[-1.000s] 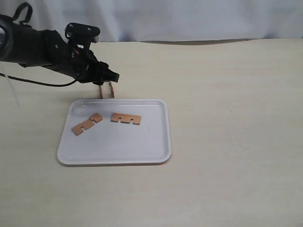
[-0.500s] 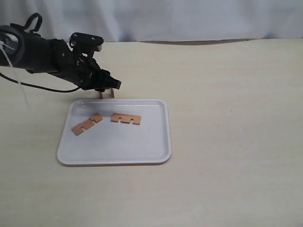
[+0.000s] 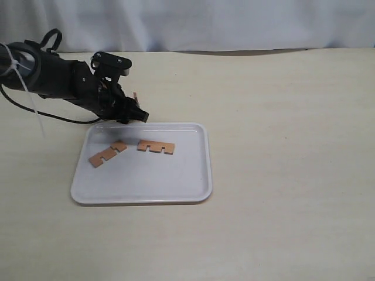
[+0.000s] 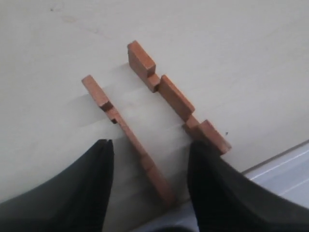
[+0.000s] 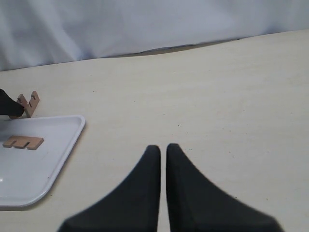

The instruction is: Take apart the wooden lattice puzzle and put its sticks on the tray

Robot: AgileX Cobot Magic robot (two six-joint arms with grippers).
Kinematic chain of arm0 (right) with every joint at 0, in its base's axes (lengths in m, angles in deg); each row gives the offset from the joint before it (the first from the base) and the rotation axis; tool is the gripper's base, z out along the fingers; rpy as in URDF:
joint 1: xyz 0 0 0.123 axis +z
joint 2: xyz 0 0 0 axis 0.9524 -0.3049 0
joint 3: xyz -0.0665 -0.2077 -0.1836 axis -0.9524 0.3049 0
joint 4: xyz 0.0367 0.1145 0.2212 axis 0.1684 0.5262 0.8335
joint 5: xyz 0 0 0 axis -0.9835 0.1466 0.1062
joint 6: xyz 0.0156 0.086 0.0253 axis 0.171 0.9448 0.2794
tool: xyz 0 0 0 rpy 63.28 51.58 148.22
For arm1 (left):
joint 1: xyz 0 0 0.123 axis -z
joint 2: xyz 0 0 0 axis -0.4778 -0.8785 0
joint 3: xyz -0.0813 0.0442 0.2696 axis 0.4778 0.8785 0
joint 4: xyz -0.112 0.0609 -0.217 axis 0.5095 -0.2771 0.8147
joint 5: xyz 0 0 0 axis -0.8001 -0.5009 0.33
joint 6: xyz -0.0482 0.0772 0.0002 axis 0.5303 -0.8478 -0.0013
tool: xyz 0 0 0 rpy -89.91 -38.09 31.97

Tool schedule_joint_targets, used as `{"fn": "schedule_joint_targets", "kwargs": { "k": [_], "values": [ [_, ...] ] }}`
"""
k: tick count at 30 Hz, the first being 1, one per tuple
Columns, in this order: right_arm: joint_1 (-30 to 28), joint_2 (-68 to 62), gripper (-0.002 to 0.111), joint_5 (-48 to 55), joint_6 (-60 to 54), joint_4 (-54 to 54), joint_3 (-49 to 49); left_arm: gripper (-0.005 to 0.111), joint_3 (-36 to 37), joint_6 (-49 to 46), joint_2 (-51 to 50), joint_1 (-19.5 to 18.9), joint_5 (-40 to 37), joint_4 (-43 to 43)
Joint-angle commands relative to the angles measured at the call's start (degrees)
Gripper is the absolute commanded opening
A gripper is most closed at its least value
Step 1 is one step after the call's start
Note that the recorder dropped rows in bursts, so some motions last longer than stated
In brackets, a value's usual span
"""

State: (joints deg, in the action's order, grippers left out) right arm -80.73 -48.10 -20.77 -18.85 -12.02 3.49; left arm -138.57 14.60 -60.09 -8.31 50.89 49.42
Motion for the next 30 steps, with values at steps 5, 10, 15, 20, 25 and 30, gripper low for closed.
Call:
{"fn": "schedule_joint_targets", "kwargs": {
  "k": [5, 10, 15, 20, 25, 30],
  "values": [
    [-0.3, 0.2, 0.004, -0.2, 0.2, 0.1, 0.1, 0.009, -0.3, 0.6, -0.3, 0.1, 1.1, -3.9],
    [-0.3, 0.2, 0.004, -0.2, 0.2, 0.1, 0.1, 0.0, -0.3, 0.3, 3.1, 0.1, 0.6, -5.2],
    [-0.3, 0.2, 0.004, -0.2, 0.2, 0.1, 0.1, 0.0, -0.3, 0.3, 9.0, 0.1, -1.9, -5.9],
    [-0.3, 0.2, 0.004, -0.2, 0.2, 0.1, 0.1, 0.0, -0.3, -0.2, 15.4, 0.1, -11.0, -10.2],
    [-0.3, 0.2, 0.004, -0.2, 0.2, 0.1, 0.1, 0.0, -0.3, -7.9, 19.9, 0.1, -25.4, -7.9],
    [-0.3, 0.2, 0.004, -0.2, 0.2, 0.1, 0.1, 0.0, 1.3, -28.0, 20.6, 0.1, -47.4, 9.8]
  ]
}}
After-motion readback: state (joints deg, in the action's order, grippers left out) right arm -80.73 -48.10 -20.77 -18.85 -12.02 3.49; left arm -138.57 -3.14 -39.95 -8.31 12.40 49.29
